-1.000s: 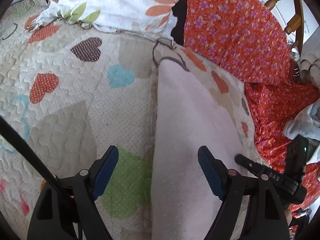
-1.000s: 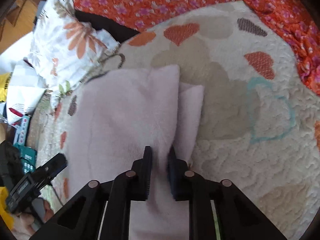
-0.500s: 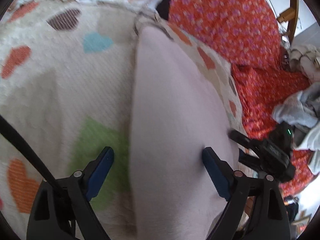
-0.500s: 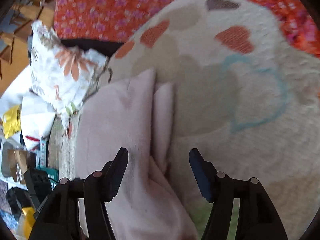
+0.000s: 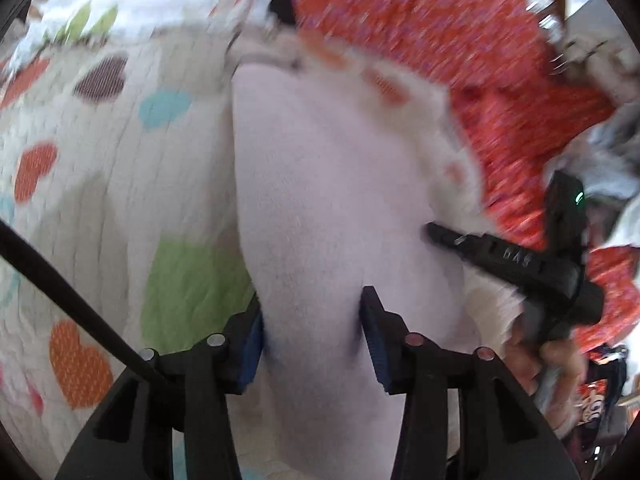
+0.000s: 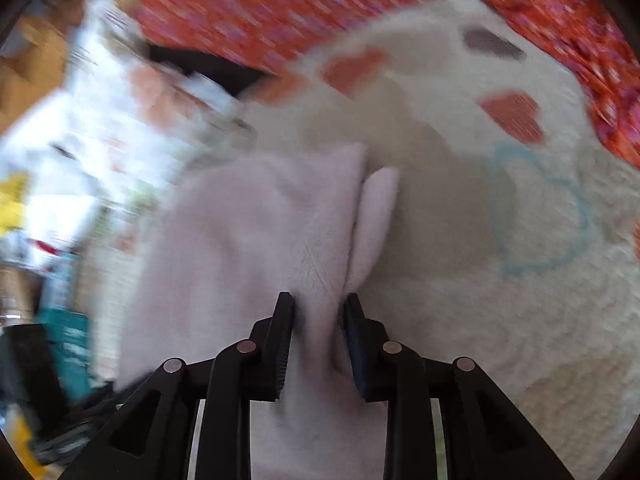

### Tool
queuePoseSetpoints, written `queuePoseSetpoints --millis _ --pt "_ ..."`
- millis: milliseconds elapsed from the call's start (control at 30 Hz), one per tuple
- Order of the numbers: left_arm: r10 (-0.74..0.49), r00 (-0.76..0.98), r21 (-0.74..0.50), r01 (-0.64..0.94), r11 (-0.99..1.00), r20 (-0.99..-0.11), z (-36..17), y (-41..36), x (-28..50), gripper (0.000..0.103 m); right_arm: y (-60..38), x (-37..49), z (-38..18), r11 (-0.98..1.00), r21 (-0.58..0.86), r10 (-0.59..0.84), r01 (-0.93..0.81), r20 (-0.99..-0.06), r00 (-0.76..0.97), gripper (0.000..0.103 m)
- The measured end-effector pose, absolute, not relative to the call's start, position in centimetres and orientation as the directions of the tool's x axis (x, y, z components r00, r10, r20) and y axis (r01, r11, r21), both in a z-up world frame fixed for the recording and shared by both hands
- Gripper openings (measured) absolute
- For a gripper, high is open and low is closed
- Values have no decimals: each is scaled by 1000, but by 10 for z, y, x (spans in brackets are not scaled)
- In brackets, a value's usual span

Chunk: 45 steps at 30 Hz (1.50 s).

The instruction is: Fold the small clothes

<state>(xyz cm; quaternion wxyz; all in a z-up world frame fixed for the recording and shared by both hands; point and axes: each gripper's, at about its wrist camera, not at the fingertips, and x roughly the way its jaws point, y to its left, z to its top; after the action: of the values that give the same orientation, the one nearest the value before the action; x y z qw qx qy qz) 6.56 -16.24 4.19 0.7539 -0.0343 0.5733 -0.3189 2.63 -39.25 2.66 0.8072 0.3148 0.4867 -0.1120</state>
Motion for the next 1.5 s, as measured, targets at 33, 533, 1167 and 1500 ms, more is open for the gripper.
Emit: queuePoseSetpoints --millis 33,533,1167,1500 --pt "-498 126 -403 436 805 -858 32 -161 64 44 -398 23 26 755 428 138 496 -844 518 36" --pt "-494 172 -331 555 764 -852 23 -142 25 59 -380 4 67 834 374 35 405 -769 638 37" --pt "-523 402 -195 622 759 -752 82 -118 -42 67 -337 4 38 857 378 162 349 -842 514 39" --pt "-469 685 -124 490 863 -557 123 -72 -92 93 -308 -32 32 867 322 169 381 -908 383 50"
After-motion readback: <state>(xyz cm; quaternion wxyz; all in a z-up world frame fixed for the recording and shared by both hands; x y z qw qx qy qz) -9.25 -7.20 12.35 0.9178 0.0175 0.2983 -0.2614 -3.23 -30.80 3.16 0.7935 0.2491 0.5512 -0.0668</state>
